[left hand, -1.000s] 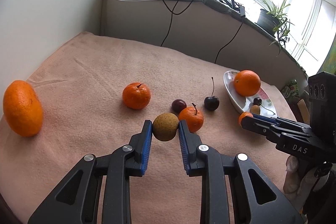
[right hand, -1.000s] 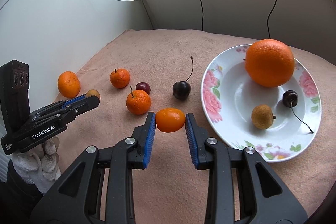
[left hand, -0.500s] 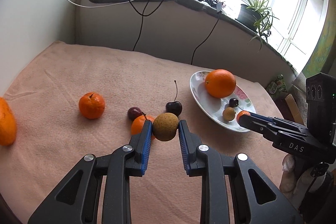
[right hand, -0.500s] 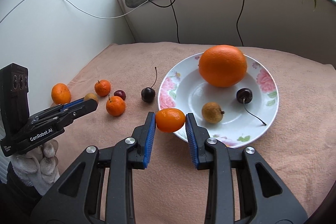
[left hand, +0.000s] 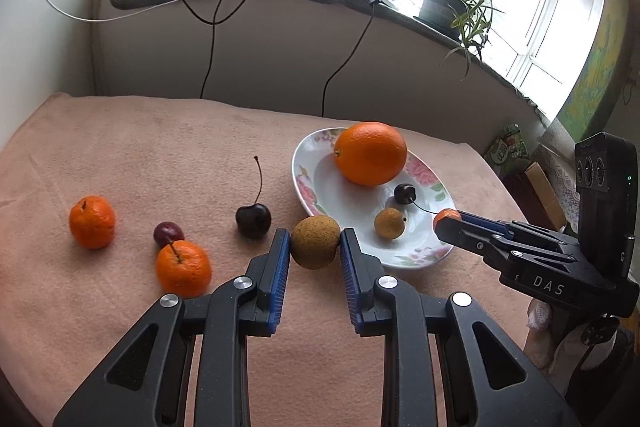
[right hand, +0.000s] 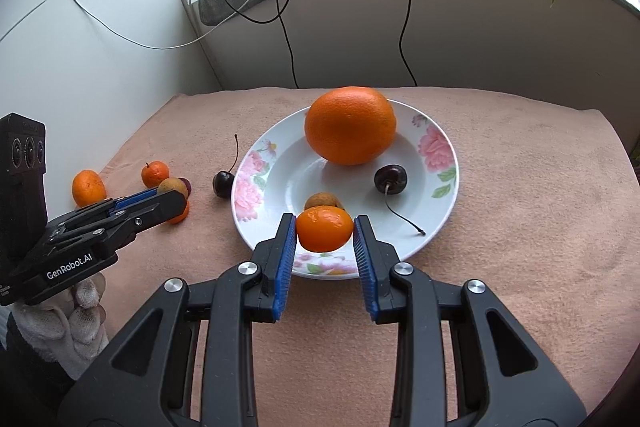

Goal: Organize fruits
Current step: 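Carry the tangerine with the right gripper while the left gripper carries the kiwi fruit to the plate, then open the right gripper over the plate while the left gripper releases the kiwi fruit there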

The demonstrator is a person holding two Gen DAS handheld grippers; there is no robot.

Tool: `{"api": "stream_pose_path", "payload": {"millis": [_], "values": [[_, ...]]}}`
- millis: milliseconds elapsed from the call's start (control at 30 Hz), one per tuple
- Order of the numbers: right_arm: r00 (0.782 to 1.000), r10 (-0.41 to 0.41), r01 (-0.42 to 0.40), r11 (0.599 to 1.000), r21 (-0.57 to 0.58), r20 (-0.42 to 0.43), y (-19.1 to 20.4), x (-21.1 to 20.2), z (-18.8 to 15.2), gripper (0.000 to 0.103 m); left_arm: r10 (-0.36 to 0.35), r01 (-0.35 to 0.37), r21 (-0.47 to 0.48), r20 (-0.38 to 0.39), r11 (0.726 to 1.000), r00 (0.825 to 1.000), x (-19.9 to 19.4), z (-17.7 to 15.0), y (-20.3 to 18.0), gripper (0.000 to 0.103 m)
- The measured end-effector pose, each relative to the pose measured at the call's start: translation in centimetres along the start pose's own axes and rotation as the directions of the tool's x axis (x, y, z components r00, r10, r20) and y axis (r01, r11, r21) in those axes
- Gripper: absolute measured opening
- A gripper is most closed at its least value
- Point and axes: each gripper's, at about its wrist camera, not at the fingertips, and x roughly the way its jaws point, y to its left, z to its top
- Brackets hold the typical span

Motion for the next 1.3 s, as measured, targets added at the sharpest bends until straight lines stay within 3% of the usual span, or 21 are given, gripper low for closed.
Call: {"api": "stream_pose_path", "payload": {"millis": [1033,1167,1300], "values": [[1.0,-0.018,0.018,0.999,-0.028,-0.02,-0.5,0.8,-0.3,0.031,-0.017,0.021,0.067,-0.066,0.998,0.998,3.7,0.6,-3.4,0.024],[0.999,-0.02,0.02,1.0,-0.02,-0.026,-0.7,1.1,-0.3,0.031,-0.016,0.021,0.07,-0.065,0.997,0.998,3.7,0.7,-3.6,0.04],[1.0,-0.02,0.02,1.0,-0.021,-0.017,-0.7,0.8,-0.3,0.031,-0.01,0.015,0.073,-0.063,0.997,0.998,3.6,0.7,-3.5,0.042]]}}
